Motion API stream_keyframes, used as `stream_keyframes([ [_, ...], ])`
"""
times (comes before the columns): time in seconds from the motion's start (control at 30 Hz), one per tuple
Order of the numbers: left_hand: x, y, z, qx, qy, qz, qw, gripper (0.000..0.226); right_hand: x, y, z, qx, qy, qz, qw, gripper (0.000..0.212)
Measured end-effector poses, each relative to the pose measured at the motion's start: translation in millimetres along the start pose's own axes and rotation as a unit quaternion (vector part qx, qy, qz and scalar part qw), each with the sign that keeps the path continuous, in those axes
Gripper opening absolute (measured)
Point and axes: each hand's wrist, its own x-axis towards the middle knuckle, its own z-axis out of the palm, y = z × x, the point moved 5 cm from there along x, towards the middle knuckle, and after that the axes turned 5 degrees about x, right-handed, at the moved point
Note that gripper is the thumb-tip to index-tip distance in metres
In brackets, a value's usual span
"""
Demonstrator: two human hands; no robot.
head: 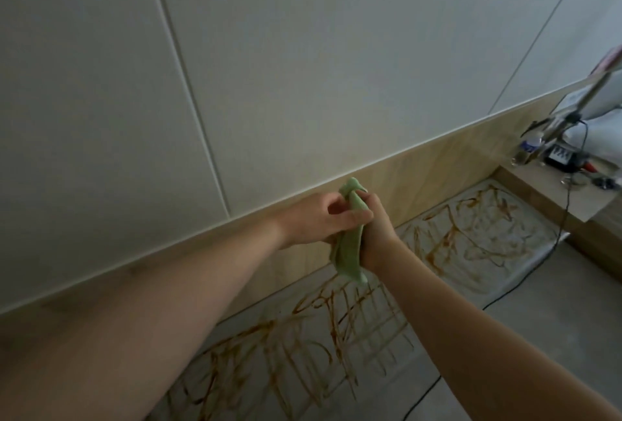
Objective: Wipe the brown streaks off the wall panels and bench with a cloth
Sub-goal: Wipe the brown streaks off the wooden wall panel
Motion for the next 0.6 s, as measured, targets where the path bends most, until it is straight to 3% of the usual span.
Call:
stream_keyframes([
  [0.07, -10.5, 1.6, -9.3, 0.062, 0.029, 0.008, 0.998, 0.059, -2.5, -1.8, 9.3, -0.004, -0.003, 0.009, 1.0, 0.056],
  [0.17, -26.5, 14.2, -29.4, 0.13, 0.099, 0.015, 0.986, 0.012, -9.8, -12.0, 17.1, 0.003, -0.033, 0.005, 0.999, 0.046],
  [0.27, -43.7, 39.1, -45.9, 0.044, 0.175, -0.025, 0.983, 0.012, -18.6, -36.5, 10.7, -0.06, -0.071, 0.001, 0.996, 0.037],
  [0.33, -52.8, 61.6, -51.8, -0.011, 0.182, -0.044, 0.982, 0.008, -24.1, -59.0, -3.8, -0.143, -0.068, -0.008, 0.987, 0.04],
  [0.47, -61.4, 136.8, -45.5, 0.087, 0.185, -0.071, 0.976, 0.02, -36.0, -116.5, -33.4, -0.284, -0.079, -0.115, 0.949, 0.035],
  [0.6, -56.8, 210.2, -30.7, 0.168, 0.193, -0.088, 0.963, 0.031, -56.7, -152.3, -13.3, -0.231, -0.253, -0.134, 0.93, 0.046],
])
